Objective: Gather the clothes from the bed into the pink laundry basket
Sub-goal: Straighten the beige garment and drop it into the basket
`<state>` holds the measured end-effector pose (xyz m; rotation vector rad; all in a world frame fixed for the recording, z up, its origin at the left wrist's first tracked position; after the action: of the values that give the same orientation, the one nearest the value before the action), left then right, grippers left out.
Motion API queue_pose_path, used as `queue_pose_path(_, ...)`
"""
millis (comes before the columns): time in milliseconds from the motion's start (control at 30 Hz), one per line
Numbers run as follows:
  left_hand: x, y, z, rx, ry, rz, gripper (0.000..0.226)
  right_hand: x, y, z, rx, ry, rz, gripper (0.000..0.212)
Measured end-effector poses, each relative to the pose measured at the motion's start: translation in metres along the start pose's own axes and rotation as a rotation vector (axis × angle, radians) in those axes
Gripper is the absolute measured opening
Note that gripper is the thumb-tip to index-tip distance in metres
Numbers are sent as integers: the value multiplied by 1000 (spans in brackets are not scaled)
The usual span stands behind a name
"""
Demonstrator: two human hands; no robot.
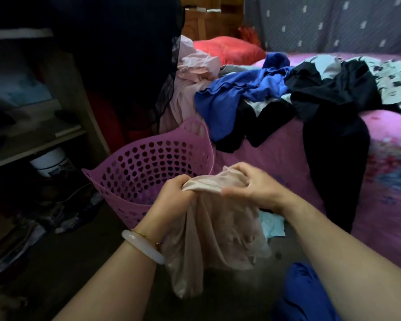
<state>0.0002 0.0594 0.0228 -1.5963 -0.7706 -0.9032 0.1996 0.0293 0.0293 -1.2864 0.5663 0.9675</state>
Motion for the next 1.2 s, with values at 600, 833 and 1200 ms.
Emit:
queue_pose_path(600, 13, 3, -17, -69, -222, -70, 13, 11, -2, -6, 181, 440, 539, 23)
queue_pose_path(833, 22, 34, -46, -876, -144, 271, 36, -3, 6, 9, 222, 475, 1222, 14)
queue_pose_path(1200, 3, 33, -18, -375, 42, 163, 76, -21, 17, 7, -40, 392, 1212, 14)
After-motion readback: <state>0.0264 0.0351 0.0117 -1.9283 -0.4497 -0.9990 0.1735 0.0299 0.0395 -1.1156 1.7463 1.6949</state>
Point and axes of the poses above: each hand's wrist, its own z-axis towards the middle knuckle, its own y-axis out of the palm, x = y × z, the point moved 3 cm from there along z, towards the middle knuckle, and after that the axes turned 13 degrees about -y, right-handed, at the moved point
